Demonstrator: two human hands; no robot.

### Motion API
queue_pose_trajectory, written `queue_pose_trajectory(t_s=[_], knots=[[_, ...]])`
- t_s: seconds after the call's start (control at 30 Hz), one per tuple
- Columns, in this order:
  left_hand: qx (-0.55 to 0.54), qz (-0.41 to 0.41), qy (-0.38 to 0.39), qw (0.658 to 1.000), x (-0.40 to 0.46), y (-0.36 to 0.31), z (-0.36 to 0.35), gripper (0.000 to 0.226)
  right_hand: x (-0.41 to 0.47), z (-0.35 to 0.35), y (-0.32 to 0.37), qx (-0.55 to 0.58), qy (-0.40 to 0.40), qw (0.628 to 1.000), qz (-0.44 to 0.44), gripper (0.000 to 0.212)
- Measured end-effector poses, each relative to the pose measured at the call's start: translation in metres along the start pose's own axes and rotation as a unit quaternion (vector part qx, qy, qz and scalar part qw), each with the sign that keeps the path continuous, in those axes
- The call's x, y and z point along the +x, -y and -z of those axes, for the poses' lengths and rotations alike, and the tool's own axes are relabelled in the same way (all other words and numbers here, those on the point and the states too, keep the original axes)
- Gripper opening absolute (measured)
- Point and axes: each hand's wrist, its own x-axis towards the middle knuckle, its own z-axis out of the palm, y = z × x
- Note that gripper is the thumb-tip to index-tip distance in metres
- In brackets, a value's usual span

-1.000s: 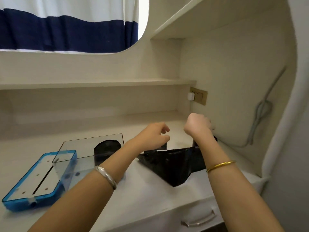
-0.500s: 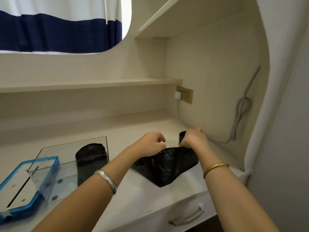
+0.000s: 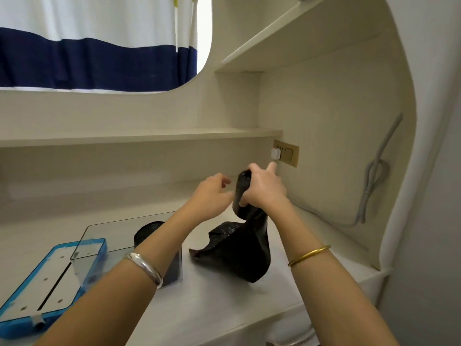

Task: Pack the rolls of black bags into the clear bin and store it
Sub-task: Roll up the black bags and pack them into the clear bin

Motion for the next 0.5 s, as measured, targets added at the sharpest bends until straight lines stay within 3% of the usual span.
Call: queue_pose_trajectory(t_s=[0.13, 0.3, 0.43, 0.5], knots=[[-0.105, 0.038, -0.057, 0.992, -0.002, 0.011, 0.029, 0.049, -0.009, 0.013, 0.043, 0.052, -0.019, 0.995, 0.088, 0.072], [-0.274, 0.027, -0.031, 0.961, -0.019, 0.025, 0.072, 0.052, -0.020, 0.020, 0.073, 0.150, -0.001, 0.974, 0.168, 0.079], [-0.379, 0.014, -0.058, 0.923, -0.029, 0.039, 0.096, 0.094, -0.027, 0.024, 0.087, 0.306, 0.026, 0.925, 0.223, 0.079], [-0.438, 0.000, -0.082, 0.895, -0.033, 0.046, 0.105, 0.101, -0.031, 0.026, 0.093, 0.363, 0.041, 0.898, 0.244, 0.073]])
